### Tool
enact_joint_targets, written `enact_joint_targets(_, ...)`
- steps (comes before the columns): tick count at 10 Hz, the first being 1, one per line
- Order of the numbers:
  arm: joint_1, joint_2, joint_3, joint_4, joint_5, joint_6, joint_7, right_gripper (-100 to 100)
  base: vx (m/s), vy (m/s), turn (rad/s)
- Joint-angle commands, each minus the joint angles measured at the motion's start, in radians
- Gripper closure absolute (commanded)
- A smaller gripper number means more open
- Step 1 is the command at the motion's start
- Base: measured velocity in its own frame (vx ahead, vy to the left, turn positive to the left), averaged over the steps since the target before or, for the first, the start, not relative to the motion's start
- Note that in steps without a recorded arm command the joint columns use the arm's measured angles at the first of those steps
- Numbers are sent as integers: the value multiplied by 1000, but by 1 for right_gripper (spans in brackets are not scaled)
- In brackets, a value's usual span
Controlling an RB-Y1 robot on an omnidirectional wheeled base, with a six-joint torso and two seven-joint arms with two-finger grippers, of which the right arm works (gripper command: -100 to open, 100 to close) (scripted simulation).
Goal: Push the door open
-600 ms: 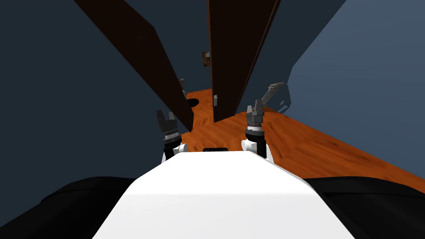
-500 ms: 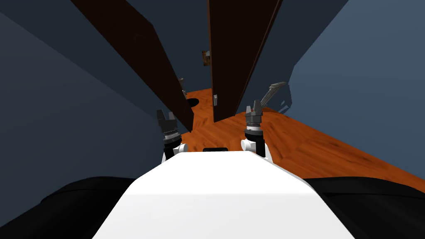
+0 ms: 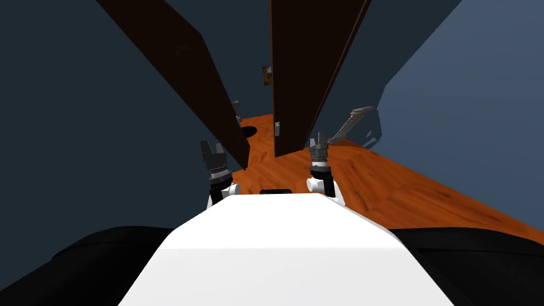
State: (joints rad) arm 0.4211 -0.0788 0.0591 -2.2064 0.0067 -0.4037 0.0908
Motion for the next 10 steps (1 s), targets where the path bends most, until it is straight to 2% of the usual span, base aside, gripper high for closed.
enact_joint_targets(1, -25, -14, 3, 46, -10, -1, -12, -100, 88, 0, 73)
enact_joint_targets(6, -92, -65, 17, 193, -47, -10, -53, -100, 101, -5, 78)
enact_joint_targets(7, -92, -65, 17, 193, -47, -10, -53, -100, 65, -3, 26)
enact_joint_targets(9, -123, -88, 23, 251, -64, -15, -73, -100, 57, 2, 84)
enact_joint_targets(10, -123, -88, 23, 261, -64, -15, -73, -100, 53, -6, 28)
